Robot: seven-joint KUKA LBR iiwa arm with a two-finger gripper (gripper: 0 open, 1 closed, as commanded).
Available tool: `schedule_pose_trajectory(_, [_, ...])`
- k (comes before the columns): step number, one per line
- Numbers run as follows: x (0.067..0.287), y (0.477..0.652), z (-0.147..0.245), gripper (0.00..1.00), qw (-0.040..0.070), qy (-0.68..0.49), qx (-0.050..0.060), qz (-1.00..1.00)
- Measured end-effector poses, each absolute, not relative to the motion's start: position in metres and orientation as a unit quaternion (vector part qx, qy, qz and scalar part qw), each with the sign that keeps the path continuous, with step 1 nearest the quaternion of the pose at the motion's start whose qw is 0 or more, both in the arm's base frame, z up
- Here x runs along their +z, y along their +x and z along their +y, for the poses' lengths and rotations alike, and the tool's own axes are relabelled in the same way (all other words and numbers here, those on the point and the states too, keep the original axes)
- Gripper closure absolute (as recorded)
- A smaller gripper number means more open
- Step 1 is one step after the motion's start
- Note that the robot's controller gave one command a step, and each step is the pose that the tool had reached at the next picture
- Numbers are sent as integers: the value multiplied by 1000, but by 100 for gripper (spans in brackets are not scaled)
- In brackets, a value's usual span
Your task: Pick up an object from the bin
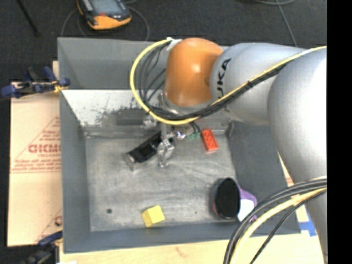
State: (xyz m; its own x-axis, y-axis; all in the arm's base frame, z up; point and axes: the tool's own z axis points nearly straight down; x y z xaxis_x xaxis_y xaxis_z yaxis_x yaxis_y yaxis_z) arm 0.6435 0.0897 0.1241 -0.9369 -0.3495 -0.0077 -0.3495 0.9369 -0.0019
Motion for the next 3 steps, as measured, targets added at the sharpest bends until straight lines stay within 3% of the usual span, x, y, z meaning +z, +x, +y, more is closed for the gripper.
schedule_pose_trajectory(1, [84,653,98,100,1,-352,0,936])
schedule_pose_trajectory(3, [87,652,97,100,1,-352,0,936])
